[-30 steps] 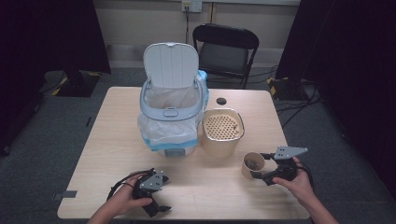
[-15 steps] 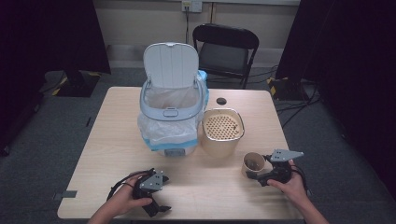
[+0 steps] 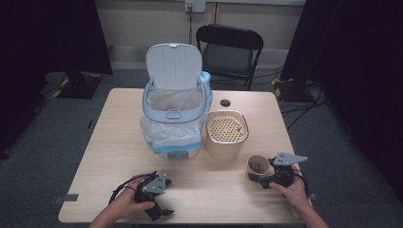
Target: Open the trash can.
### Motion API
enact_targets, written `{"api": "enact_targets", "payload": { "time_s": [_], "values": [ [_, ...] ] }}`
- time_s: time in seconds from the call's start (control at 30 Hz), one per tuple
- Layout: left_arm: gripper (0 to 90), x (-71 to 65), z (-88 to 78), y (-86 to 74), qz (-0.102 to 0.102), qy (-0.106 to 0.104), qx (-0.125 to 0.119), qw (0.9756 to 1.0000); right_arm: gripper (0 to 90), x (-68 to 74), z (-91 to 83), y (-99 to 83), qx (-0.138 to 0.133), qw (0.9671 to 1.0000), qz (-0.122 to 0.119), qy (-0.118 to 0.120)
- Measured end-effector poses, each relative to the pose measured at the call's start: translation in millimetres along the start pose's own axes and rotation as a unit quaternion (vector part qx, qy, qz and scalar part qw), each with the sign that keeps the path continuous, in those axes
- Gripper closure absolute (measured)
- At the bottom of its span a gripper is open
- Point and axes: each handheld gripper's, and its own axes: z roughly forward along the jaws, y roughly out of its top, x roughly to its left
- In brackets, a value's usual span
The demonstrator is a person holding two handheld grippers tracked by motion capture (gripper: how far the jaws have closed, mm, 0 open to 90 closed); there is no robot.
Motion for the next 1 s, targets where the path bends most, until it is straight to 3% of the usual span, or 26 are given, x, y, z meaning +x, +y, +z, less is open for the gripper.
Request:
{"api": "enact_targets", "payload": {
  "time_s": [0.43, 1.0],
  "values": [
    [0.0, 0.1, 0.3, -0.1, 0.001, -0.001, -0.001, 1.0, 25.5, 0.2, -1.2, -0.2, -0.013, 0.9999, -0.001, 0.0],
    [0.0, 0.1, 0.2, 0.0, 0.001, -0.002, 0.0, 1.0, 26.4, -5.7, -13.5, 16.3, 0.008, 0.9996, -0.017, -0.019]
  ]
}}
